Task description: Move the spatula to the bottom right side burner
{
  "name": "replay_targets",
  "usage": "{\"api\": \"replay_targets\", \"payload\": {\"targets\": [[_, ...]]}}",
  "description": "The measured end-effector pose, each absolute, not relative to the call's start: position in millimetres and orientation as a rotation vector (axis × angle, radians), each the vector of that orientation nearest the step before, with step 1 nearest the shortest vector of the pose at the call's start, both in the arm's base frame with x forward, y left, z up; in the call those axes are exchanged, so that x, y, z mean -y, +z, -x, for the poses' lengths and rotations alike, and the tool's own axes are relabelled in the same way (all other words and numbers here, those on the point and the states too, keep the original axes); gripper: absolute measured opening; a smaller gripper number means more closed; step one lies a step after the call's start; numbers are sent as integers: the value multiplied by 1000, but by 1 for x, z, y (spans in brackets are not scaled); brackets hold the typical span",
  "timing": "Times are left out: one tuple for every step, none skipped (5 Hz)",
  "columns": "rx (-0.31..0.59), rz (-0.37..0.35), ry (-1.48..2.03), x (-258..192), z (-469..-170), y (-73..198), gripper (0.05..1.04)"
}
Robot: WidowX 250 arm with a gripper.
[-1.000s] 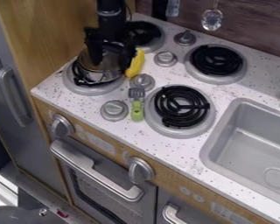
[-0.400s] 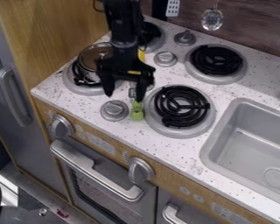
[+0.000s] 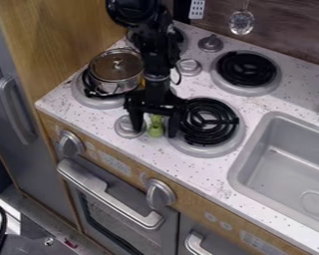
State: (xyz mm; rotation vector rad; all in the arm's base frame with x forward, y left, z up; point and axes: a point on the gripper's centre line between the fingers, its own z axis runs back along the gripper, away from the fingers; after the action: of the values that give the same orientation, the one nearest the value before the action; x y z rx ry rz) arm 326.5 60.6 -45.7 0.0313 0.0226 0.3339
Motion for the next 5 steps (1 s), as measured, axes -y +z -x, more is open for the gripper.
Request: {"api": "replay_targets", "payload": {"targets": [[-21,-45,326,-63,-333,-48,1001],[-24,-55,319,-66,-333,-50,951],[-25,-57,327,-70,-333,-51,695],[-24,-61,333,-72,-334,-51,437],[-51,-70,364,-85,-326,-55,368]]}}
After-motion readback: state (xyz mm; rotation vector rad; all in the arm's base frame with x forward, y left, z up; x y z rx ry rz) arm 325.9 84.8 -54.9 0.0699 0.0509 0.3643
